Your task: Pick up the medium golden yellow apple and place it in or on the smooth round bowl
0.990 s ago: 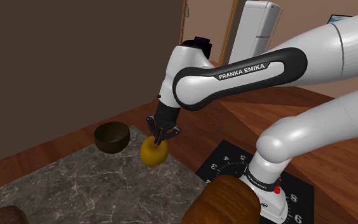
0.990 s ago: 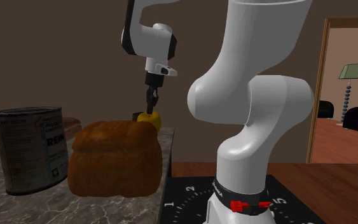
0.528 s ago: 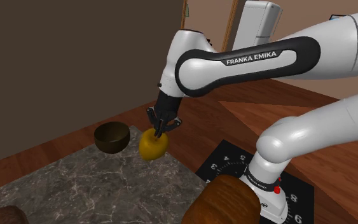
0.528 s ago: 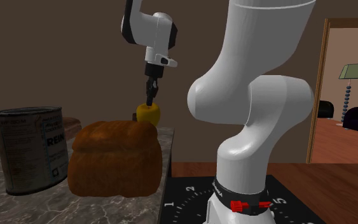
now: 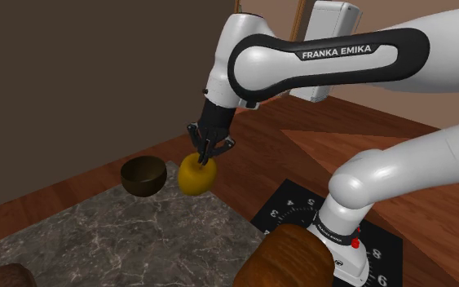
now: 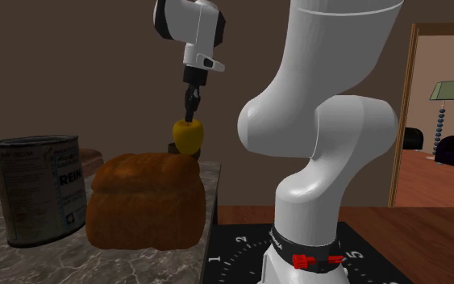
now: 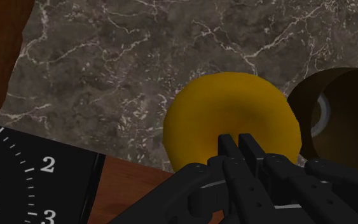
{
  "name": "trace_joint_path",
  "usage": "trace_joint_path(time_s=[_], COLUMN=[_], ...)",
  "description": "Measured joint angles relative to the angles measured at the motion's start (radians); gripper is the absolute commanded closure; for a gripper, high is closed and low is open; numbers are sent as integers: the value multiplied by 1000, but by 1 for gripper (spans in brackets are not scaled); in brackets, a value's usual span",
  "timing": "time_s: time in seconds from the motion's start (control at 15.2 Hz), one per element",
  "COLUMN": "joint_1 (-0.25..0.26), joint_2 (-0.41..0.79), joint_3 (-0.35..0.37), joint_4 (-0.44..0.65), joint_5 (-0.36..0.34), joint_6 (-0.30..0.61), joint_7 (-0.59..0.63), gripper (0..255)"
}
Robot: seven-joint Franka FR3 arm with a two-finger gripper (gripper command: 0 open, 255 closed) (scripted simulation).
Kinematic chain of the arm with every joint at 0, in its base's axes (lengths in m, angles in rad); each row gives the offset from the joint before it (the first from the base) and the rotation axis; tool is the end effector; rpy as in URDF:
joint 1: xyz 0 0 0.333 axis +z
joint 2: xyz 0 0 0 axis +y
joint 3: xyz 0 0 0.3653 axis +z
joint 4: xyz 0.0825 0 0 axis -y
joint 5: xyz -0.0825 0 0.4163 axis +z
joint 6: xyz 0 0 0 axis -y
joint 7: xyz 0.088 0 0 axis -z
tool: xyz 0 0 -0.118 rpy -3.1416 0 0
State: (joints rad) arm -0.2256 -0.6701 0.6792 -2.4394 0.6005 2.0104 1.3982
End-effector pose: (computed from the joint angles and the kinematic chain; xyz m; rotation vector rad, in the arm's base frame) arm 0.3434 0.2454 0.5097 -2.3641 1.7084 0.0276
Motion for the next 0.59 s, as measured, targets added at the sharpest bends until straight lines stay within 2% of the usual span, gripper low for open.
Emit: trace_joint_path(time_s=[0.59], joint_1=[-9], joint_2=[-15], joint_3=[-46], joint_4=[105], joint_5=[-39], joint_6=[-120], joint_7=[25], gripper=[255])
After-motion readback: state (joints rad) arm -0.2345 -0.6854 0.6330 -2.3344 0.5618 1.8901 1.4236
